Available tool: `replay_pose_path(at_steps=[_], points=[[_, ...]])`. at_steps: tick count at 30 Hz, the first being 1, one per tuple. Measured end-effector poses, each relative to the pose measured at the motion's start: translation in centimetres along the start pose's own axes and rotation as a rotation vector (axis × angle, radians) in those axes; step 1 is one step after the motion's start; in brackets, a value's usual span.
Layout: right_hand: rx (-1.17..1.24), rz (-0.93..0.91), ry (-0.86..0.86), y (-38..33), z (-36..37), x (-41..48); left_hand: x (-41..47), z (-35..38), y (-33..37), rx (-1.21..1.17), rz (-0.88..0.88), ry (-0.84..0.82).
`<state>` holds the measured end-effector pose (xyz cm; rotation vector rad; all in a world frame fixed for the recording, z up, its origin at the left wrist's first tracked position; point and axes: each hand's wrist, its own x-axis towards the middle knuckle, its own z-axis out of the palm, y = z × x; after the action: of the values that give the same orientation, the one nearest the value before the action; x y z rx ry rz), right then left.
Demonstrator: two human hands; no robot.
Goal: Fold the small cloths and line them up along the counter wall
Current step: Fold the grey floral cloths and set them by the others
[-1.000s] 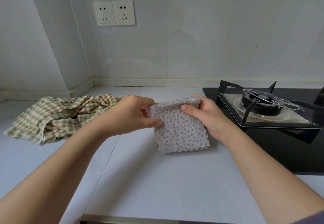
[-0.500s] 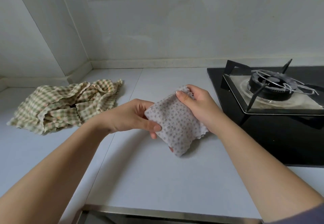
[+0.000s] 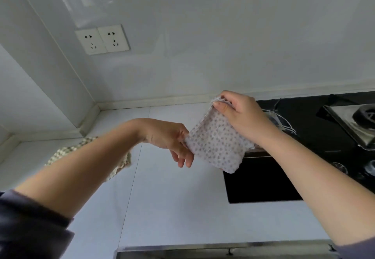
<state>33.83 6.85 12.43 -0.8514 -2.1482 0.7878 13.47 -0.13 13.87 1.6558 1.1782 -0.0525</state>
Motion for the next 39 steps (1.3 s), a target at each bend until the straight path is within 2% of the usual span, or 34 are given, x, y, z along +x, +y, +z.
replay_pose_path(at_steps=[5,7,9,11,14,16,19,21,23,24,26,29,33,35,39], points=[[-0.075,0.051,0.048,0.1,-8.0,-2.5,0.8,-0.2,7.8,0.067,-0.046,-0.011],[-0.073,0.060,0.066,0.7,-11.0,-4.3,1.4,0.4,11.1,0.059,-0.031,0.058],[-0.059,0.058,0.116,1.0,-14.3,-6.3,2.5,1.8,13.8,-0.046,0.069,0.219],[-0.027,0.072,0.181,1.4,-17.6,-8.4,4.4,3.9,16.0,-0.255,0.216,0.403],[0.017,0.124,0.259,2.3,-22.0,-11.0,9.0,8.1,19.2,-0.724,0.397,0.600],[0.022,0.158,0.309,3.4,-24.3,-12.1,12.6,10.6,21.7,-1.015,0.389,0.667],[0.019,0.217,0.406,5.7,-27.0,-13.4,17.8,12.9,25.4,-1.233,0.277,0.689],[0.014,0.255,0.446,7.5,-28.8,-14.1,20.9,13.7,28.4,-1.172,0.151,0.860],[-0.023,0.269,0.482,9.5,-30.8,-14.7,24.1,14.0,30.9,-0.852,0.066,1.149],[-0.043,0.272,0.501,10.6,-31.9,-15.0,25.5,14.2,32.0,-0.688,0.091,1.250],[-0.076,0.289,0.539,13.1,-34.1,-15.2,28.4,14.4,33.8,-0.524,0.148,1.334],[-0.031,0.378,0.562,17.5,-36.9,-15.2,33.2,14.0,35.3,-0.547,0.170,1.348],[0.190,0.491,0.470,23.3,-41.3,-15.0,39.6,12.3,37.6,-0.795,0.130,1.098],[0.247,0.532,0.435,25.8,-43.8,-14.9,43.0,11.3,39.0,-0.770,0.104,1.052],[0.479,0.653,0.419,29.8,-49.0,-14.6,48.3,10.1,43.2,-0.742,0.181,1.005]])
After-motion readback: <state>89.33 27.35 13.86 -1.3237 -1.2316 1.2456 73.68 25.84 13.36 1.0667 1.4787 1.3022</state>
